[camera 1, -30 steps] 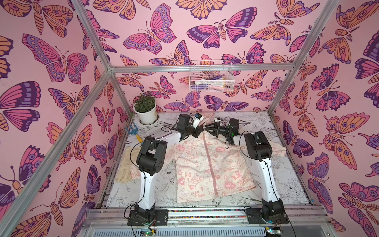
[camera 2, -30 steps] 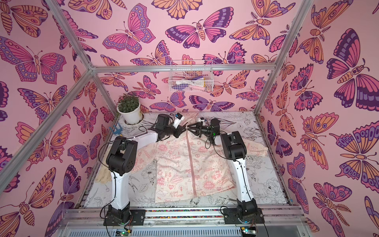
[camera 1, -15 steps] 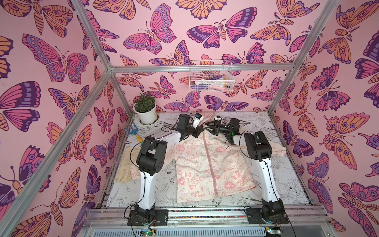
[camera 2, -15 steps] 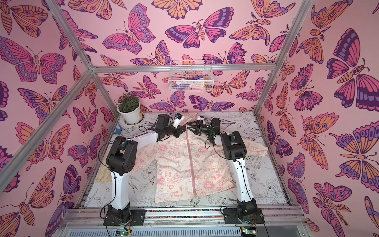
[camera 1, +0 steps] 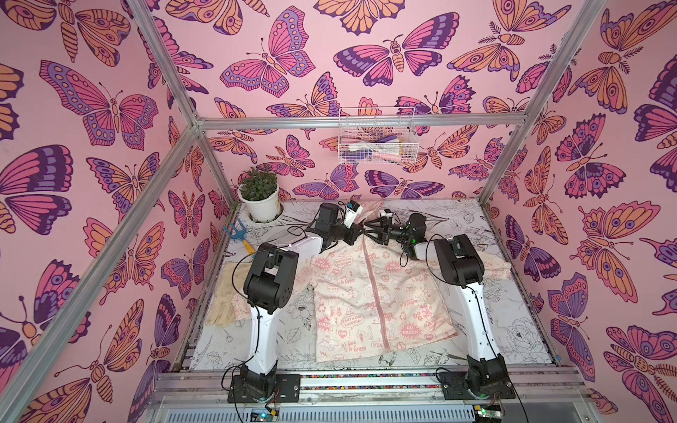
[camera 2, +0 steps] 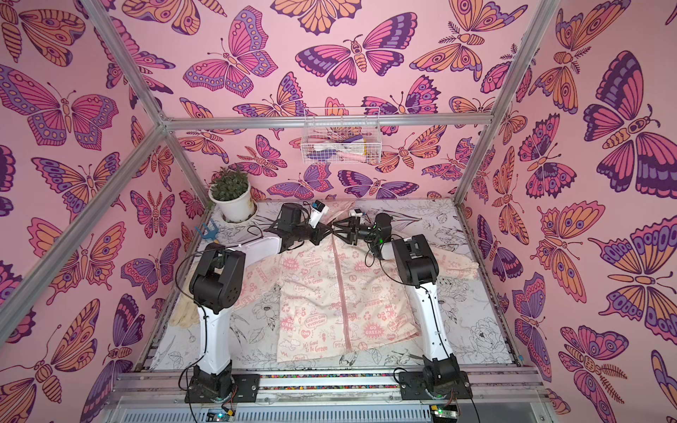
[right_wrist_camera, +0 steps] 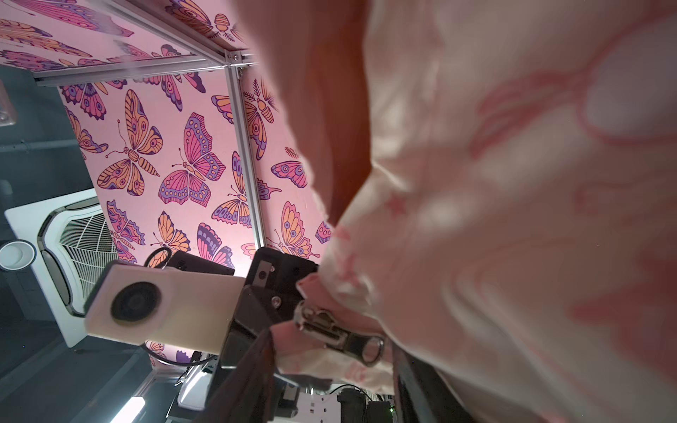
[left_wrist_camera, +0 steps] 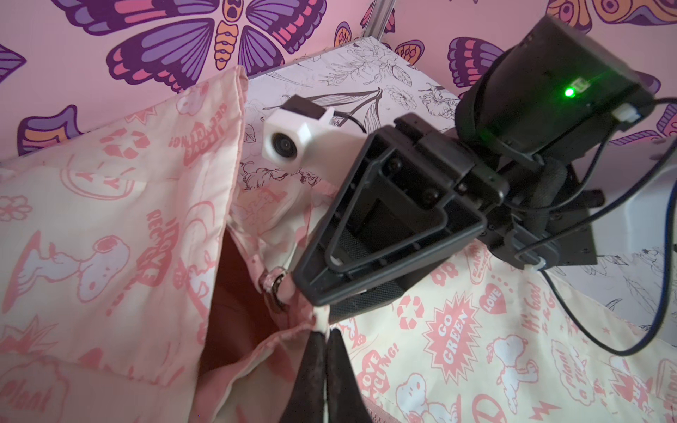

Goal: Unzip the jacket
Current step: Unzip the zipper on the jacket.

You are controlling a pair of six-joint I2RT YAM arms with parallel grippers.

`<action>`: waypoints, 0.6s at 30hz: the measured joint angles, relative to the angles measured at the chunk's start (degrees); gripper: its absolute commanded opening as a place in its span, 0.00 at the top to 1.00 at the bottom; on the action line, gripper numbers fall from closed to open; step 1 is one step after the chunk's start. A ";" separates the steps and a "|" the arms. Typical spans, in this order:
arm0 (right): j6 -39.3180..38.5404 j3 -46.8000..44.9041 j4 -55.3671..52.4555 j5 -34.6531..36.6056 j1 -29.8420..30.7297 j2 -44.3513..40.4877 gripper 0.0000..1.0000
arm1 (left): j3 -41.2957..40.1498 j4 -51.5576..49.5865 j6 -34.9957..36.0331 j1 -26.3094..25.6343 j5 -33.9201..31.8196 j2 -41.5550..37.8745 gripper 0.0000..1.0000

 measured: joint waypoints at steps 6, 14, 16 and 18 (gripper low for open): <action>-2.99 -0.02 -1.27 -0.61 0.00 -0.02 0.46 | -0.37 0.13 -0.85 0.07 0.46 0.00 1.00; -2.60 0.46 -0.81 -0.46 0.02 -0.02 0.53 | -0.42 0.22 -1.31 0.07 0.59 0.00 1.00; -1.79 0.87 -0.44 -0.39 0.02 0.00 0.54 | -0.46 0.52 -1.31 0.07 0.63 0.00 1.00; -0.87 1.22 0.33 -0.20 0.02 0.02 0.55 | -0.46 1.09 -1.31 0.07 0.66 0.00 1.00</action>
